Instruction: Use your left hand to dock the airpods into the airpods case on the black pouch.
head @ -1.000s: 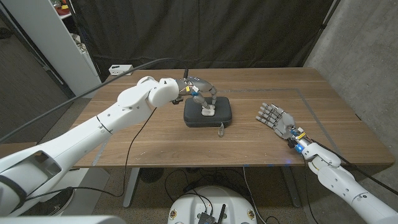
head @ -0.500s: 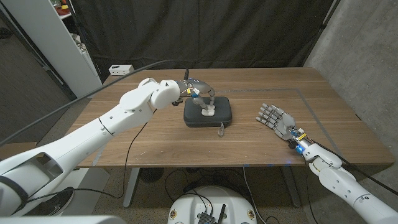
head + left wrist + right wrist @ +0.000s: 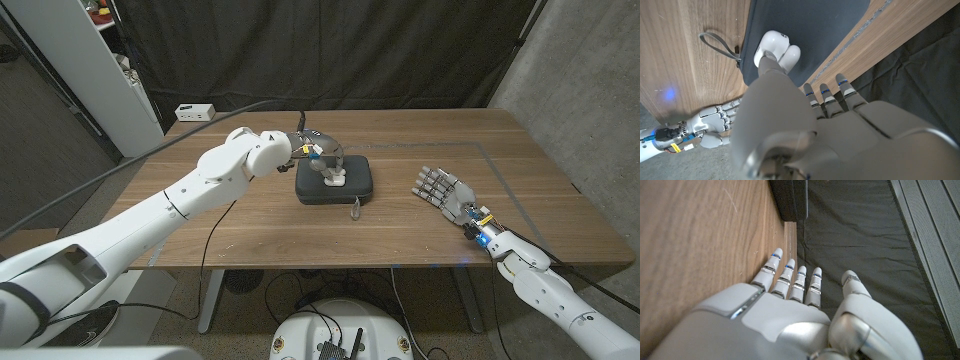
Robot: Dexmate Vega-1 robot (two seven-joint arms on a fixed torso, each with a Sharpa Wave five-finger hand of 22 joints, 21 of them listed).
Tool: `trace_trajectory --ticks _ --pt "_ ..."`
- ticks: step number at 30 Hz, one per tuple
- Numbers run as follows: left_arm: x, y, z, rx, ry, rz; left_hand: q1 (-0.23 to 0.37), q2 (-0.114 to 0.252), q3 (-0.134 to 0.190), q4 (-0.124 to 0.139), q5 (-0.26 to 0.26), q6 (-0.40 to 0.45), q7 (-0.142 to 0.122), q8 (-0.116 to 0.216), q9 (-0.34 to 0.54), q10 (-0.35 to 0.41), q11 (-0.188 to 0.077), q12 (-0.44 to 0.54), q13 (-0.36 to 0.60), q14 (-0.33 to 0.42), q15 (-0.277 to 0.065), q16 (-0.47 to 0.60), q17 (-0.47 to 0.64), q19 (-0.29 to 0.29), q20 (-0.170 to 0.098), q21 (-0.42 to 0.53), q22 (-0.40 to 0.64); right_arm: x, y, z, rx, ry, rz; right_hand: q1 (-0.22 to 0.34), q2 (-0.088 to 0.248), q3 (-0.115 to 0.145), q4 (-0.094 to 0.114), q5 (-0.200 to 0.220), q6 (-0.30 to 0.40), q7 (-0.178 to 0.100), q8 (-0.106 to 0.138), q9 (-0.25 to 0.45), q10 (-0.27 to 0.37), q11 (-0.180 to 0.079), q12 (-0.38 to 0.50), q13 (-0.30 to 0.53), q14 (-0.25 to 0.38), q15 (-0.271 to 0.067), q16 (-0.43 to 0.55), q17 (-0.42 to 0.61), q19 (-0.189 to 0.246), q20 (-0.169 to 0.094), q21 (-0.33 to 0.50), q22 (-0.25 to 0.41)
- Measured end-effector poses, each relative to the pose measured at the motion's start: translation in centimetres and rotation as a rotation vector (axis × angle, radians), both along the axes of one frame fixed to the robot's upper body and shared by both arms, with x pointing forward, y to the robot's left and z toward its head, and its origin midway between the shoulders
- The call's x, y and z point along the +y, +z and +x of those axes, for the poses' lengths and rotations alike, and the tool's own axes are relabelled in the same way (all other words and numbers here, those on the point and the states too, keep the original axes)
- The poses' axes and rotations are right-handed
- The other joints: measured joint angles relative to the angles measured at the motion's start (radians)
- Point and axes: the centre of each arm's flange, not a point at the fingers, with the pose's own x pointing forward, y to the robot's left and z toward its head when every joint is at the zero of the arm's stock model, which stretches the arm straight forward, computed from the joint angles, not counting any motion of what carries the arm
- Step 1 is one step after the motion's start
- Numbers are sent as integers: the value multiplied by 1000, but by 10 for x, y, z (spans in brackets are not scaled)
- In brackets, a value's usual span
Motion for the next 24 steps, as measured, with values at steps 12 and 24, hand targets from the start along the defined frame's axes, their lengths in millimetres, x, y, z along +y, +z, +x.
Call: trace_trajectory --ticks 12,24 --pt "-1 -3 3 15 18 7 0 0 6 0 -12 -5 -5 18 24 0 0 0 5 0 0 0 0 0 0 0 0 -2 -3 -1 2 -2 9 -19 -1 -4 12 -5 5 5 0 0 0 0 0 0 0 0 0 5 0 0 0 0" --pt "2 -9 4 51 32 -31 -51 -13 -12 28 -36 -38 3 27 32 0 0 0 9 0 0 0 5 -8 -8 8 0 -4 -5 -2 3 0 9 -29 -2 0 17 -5 5 5 0 0 0 0 0 0 4 -4 0 2 0 0 0 0"
